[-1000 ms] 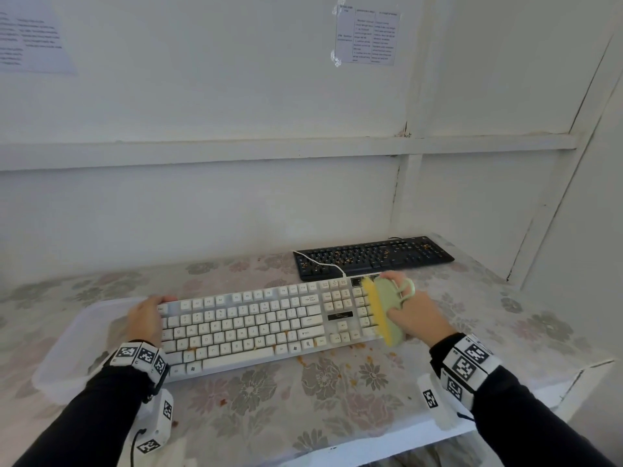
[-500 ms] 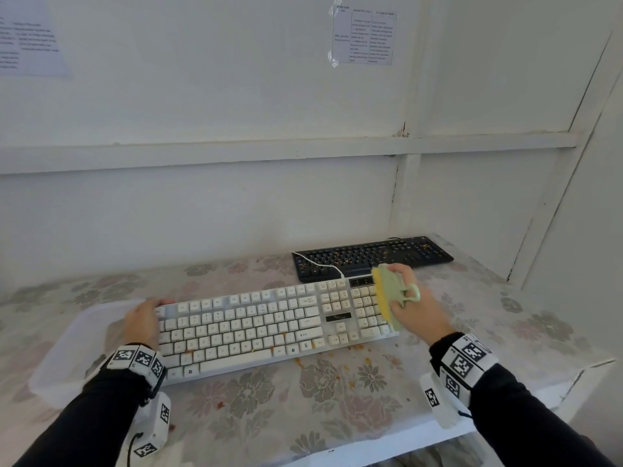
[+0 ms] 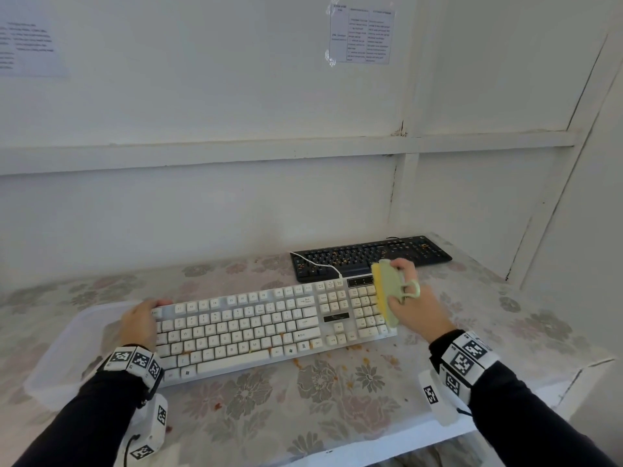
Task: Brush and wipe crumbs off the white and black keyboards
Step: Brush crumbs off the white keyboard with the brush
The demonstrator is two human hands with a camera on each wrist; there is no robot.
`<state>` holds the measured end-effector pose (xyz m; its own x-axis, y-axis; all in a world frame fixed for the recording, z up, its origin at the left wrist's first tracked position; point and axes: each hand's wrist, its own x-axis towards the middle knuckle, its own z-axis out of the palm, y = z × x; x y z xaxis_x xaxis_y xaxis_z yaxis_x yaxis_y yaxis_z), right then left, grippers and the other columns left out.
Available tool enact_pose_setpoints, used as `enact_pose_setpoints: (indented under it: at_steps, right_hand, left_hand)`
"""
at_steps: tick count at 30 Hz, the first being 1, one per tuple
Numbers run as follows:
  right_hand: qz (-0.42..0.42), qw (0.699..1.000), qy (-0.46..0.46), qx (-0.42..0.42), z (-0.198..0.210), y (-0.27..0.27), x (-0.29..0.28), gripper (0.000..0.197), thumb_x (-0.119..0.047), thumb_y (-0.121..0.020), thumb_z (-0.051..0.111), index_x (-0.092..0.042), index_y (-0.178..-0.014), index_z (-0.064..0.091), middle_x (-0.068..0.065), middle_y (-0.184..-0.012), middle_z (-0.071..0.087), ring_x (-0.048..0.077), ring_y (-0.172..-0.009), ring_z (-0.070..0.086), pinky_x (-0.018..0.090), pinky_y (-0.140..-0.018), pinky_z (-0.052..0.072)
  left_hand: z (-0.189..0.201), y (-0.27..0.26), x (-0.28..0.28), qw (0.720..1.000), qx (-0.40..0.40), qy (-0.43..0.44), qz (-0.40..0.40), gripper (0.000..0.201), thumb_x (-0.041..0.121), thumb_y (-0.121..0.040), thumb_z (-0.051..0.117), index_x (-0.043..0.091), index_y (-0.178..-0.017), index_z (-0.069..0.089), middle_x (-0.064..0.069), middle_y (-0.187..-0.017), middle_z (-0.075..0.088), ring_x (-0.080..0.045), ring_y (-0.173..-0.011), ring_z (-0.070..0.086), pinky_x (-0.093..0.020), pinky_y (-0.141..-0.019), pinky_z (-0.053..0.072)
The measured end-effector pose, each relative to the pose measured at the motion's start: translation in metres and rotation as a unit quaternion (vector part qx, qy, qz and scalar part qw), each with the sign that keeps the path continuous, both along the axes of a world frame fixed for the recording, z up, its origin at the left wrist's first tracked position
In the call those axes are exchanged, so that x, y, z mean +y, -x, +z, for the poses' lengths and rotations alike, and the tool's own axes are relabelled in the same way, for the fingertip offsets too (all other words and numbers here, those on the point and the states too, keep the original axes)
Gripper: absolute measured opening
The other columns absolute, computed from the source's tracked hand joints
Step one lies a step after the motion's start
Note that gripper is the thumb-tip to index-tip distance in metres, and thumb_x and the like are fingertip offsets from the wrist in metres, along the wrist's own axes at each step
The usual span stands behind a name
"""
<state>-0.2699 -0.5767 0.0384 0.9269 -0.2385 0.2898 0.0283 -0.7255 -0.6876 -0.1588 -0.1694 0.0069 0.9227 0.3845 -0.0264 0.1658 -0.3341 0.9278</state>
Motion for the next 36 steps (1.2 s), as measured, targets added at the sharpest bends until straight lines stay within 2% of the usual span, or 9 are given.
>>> enact_pose_setpoints:
  at_steps: [3, 5, 6, 10, 16, 23, 28, 32, 36]
  right_hand:
    - [-0.008, 0.998, 0.036, 0.049, -0.007, 0.008, 0.000, 0.057, 0.007, -0.080, 0.048, -0.035, -0.111, 0.025, 0.006, -0.063, 0.055, 0.011, -0.042, 0.044, 0.014, -0.035, 0.038]
    - [-0.005, 0.997, 0.034, 0.065, -0.008, 0.013, 0.001, 0.054, 0.008, -0.078, 0.049, -0.032, -0.107, 0.028, 0.003, -0.061, 0.053, 0.010, -0.042, 0.046, 0.019, -0.037, 0.043]
    - [-0.002, 0.997, 0.029, 0.075, -0.006, 0.015, 0.002, 0.052, 0.009, -0.078, 0.049, -0.030, -0.105, 0.030, 0.002, -0.062, 0.052, 0.010, -0.043, 0.047, 0.019, -0.037, 0.043]
    - [-0.027, 0.997, -0.012, 0.069, 0.004, 0.017, 0.004, 0.048, 0.009, -0.079, 0.049, -0.026, -0.108, 0.034, 0.005, -0.065, 0.050, 0.013, -0.047, 0.046, 0.012, -0.033, 0.040]
    - [-0.035, 0.999, -0.008, 0.020, -0.004, 0.016, 0.012, 0.055, 0.007, -0.081, 0.049, -0.033, -0.111, 0.026, 0.005, -0.063, 0.051, 0.013, -0.043, 0.044, 0.015, -0.035, 0.039]
    - [-0.061, 0.997, -0.034, 0.041, -0.002, 0.022, 0.012, 0.055, 0.012, -0.079, 0.047, -0.029, -0.110, 0.029, 0.002, -0.056, 0.043, 0.012, -0.042, 0.038, 0.014, -0.034, 0.036]
    - [-0.072, 0.994, -0.054, 0.068, -0.003, 0.026, 0.024, 0.050, 0.007, -0.081, 0.051, -0.026, -0.112, 0.030, 0.008, -0.069, 0.051, 0.018, -0.053, 0.050, 0.037, -0.046, 0.055]
    - [-0.096, 0.992, -0.050, 0.063, 0.000, 0.024, 0.017, 0.052, 0.009, -0.082, 0.049, -0.016, -0.124, 0.030, 0.006, -0.064, 0.047, 0.016, -0.050, 0.046, 0.022, -0.035, 0.046]
    - [-0.077, 0.995, -0.027, 0.055, 0.001, 0.023, 0.019, 0.053, 0.009, -0.081, 0.050, -0.019, -0.123, 0.034, 0.004, -0.060, 0.049, 0.013, -0.044, 0.044, 0.018, -0.034, 0.042]
  left_hand:
    - [-0.002, 0.002, -0.002, 0.999, -0.025, -0.025, -0.001, 0.030, 0.009, -0.095, 0.037, 0.006, -0.099, 0.067, -0.015, -0.103, 0.069, -0.022, -0.081, 0.056, -0.026, -0.074, 0.039]
    - [-0.001, 0.001, -0.002, 1.000, -0.022, 0.015, 0.016, 0.027, 0.011, -0.095, 0.037, 0.009, -0.092, 0.063, 0.006, -0.061, 0.070, -0.006, -0.053, 0.060, -0.012, -0.054, 0.044]
    - [0.001, 0.005, -0.004, 0.999, -0.026, 0.021, 0.012, 0.026, 0.010, -0.096, 0.036, 0.010, -0.092, 0.061, 0.010, -0.053, 0.067, -0.005, -0.051, 0.060, -0.009, -0.046, 0.040]
    - [-0.003, 0.000, -0.003, 1.000, -0.003, -0.018, 0.000, 0.032, 0.011, -0.097, 0.033, 0.008, -0.098, 0.066, -0.015, -0.106, 0.062, -0.023, -0.082, 0.048, -0.028, -0.073, 0.034]
    - [-0.003, 0.001, -0.002, 0.998, 0.014, -0.052, -0.019, 0.039, 0.006, -0.098, 0.028, 0.001, -0.107, 0.066, -0.024, -0.118, 0.058, -0.035, -0.102, 0.051, -0.030, -0.080, 0.032]
    - [-0.002, -0.001, -0.002, 1.000, 0.023, -0.018, -0.012, 0.039, 0.016, -0.100, 0.031, 0.001, -0.105, 0.067, -0.020, -0.109, 0.060, -0.025, -0.089, 0.046, -0.029, -0.075, 0.030]
    - [0.004, 0.004, -0.005, 1.000, 0.023, 0.007, -0.012, 0.039, 0.015, -0.100, 0.031, -0.003, -0.111, 0.064, -0.025, -0.120, 0.057, -0.023, -0.090, 0.043, -0.028, -0.075, 0.028]
    - [0.002, 0.003, -0.004, 1.000, 0.025, 0.016, -0.010, 0.039, 0.016, -0.100, 0.032, -0.003, -0.107, 0.065, -0.025, -0.110, 0.060, -0.027, -0.085, 0.047, -0.031, -0.076, 0.032]
    - [0.003, 0.004, -0.004, 0.998, 0.019, 0.065, 0.002, 0.038, 0.017, -0.098, 0.033, -0.001, -0.106, 0.066, -0.013, -0.079, 0.059, -0.022, -0.068, 0.048, -0.030, -0.057, 0.030]
